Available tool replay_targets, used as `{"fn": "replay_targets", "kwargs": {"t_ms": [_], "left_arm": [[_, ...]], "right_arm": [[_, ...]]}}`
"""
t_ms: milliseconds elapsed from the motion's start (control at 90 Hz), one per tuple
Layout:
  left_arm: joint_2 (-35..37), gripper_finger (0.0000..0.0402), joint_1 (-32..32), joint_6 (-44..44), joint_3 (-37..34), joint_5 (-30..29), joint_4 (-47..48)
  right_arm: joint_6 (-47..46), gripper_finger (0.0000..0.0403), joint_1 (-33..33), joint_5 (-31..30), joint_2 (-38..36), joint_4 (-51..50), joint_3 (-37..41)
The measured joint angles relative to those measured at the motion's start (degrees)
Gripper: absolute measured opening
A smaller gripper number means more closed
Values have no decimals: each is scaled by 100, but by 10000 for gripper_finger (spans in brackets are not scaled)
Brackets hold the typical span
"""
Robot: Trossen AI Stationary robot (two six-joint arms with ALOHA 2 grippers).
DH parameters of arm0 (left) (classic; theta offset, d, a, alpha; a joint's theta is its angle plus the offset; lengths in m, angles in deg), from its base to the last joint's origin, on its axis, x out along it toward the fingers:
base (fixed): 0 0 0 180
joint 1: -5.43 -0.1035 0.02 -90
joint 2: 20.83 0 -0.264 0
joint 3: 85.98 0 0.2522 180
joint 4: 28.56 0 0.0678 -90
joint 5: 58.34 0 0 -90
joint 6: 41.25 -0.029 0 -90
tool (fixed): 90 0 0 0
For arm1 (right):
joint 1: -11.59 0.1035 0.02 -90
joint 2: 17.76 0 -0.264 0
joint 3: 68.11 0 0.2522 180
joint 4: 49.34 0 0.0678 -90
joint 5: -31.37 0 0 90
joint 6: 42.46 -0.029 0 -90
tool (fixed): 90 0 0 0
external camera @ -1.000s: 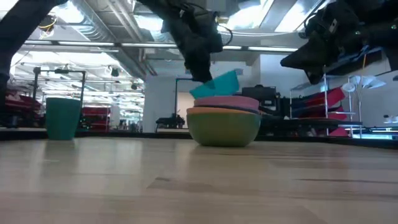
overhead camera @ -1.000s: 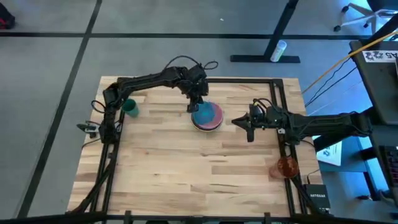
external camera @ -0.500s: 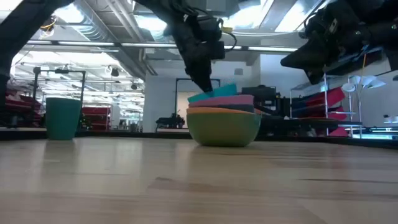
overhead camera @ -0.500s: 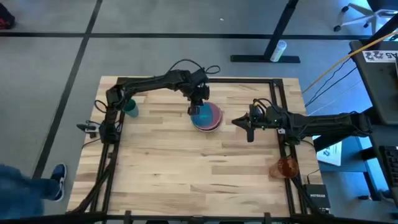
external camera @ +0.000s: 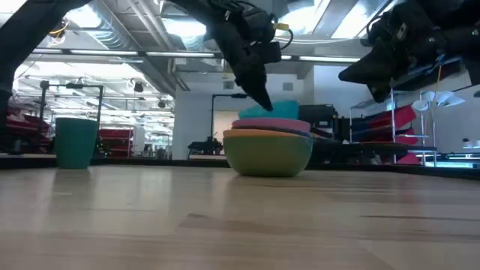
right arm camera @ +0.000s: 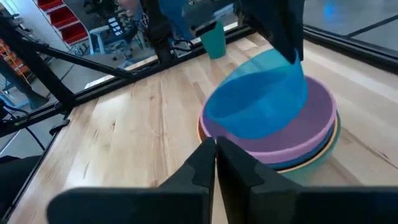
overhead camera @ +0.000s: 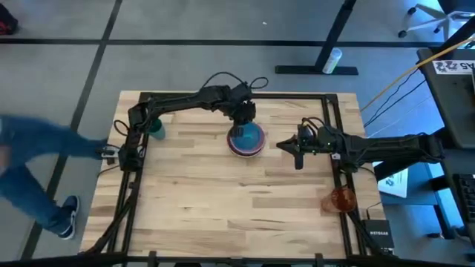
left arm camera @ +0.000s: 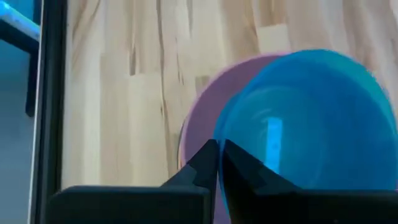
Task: Nest bowls inside each other
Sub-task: Stack the light blue bowl on top of the pink bowl
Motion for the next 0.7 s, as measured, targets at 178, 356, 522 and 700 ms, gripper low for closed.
{"fn": "replay_targets", "kwargs": {"t_ms": [178, 356, 522, 700], "left_arm": [[0, 0, 4, 13, 3, 194, 86], [0, 0, 0, 18, 3, 217, 266], [0, 0, 0, 33, -11, 221, 263], [0, 7, 0, 88, -12, 319, 259]], "right_arm": [[0, 0, 1, 0, 1, -5, 0], [0, 0, -1, 0, 1, -3, 0], [0, 0, 0, 0, 1, 0, 0], [2, 0, -1, 0, -1, 2, 0]]}}
